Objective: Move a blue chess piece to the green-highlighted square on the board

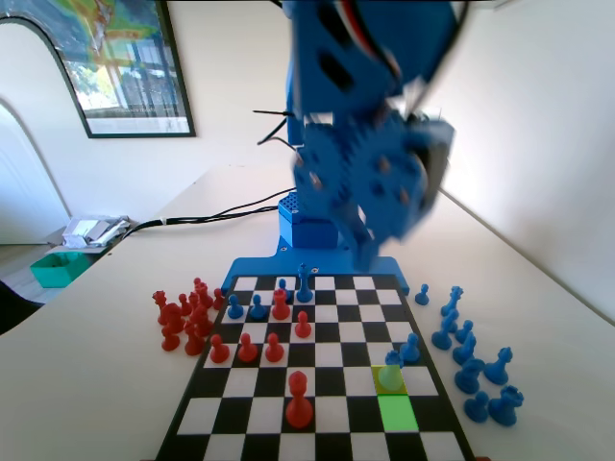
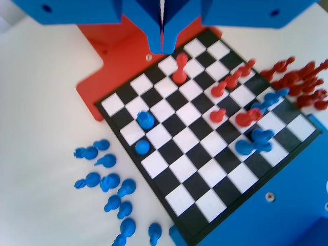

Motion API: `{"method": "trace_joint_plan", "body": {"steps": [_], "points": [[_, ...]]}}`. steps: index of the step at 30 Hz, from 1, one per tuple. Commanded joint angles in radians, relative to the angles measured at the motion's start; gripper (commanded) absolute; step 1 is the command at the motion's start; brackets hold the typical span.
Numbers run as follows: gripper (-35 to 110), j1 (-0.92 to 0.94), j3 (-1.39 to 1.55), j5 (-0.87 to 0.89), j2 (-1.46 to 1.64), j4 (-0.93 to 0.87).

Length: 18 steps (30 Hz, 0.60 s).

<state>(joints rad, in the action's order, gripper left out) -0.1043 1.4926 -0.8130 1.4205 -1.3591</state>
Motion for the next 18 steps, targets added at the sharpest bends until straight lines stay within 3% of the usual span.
{"method": "trace_joint_plan", "body": {"steps": [1,18], "points": [[8,-0.052,-0.084,0.034,-0.055,0.018],[13,-0.126,-0.037,0.051,-0.199,0.186]]}}
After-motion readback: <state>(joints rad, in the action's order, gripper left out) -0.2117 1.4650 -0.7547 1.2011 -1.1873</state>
